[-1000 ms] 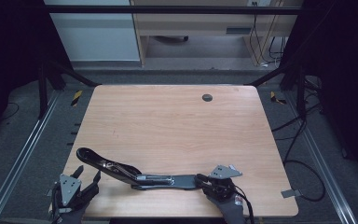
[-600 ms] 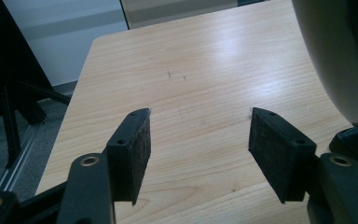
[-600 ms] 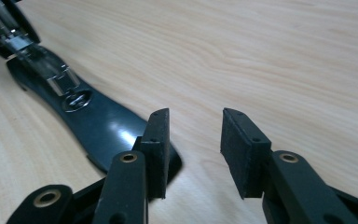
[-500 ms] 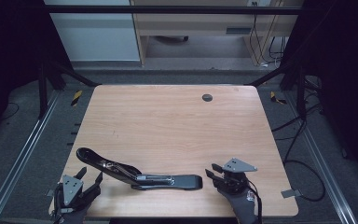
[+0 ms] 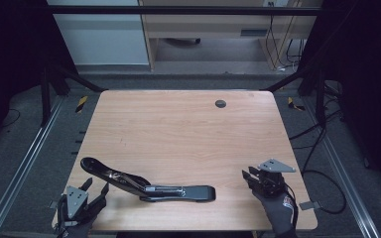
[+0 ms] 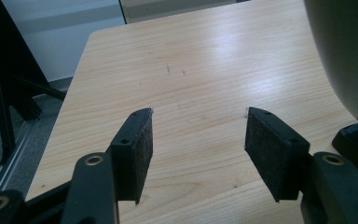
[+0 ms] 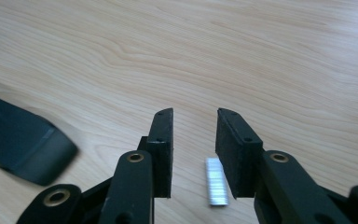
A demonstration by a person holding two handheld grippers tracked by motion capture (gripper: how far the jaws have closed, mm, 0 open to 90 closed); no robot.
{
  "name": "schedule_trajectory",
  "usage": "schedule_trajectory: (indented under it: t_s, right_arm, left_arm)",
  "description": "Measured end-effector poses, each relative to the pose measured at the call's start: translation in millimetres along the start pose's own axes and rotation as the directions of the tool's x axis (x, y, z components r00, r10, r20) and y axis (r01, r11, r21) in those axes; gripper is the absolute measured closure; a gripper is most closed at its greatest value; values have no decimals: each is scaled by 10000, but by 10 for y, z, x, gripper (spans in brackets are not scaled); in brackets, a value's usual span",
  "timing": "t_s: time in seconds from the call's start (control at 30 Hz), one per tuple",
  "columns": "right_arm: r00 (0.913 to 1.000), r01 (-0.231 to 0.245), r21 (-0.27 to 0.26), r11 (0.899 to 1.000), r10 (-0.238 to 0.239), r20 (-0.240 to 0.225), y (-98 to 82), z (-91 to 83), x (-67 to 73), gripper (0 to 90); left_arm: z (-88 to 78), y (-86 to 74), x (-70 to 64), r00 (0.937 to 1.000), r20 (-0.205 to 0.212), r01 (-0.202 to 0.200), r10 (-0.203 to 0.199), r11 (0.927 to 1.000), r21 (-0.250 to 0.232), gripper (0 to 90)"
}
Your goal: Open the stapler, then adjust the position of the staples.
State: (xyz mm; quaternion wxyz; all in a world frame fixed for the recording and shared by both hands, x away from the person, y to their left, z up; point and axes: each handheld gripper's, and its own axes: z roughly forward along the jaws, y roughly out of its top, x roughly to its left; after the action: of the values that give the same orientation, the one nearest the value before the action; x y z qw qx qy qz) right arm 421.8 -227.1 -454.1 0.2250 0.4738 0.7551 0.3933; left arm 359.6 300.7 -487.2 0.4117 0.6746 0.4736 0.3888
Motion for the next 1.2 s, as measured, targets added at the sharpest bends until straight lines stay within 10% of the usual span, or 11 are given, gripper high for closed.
schedule_trajectory:
  t_s: [0.6,1.2]
  right_arm:
    - [9967,774,1381,9874,-798,120,155,147,-164,699]
    - [9956,935,3182,9434,-893,-278,155,362,-223,748]
  left_arm:
    - [21,-10,-10,9999,2,-164,164,9996,236,420]
    - [30,-4,-28,9997,59,-250,248,9989,390,429]
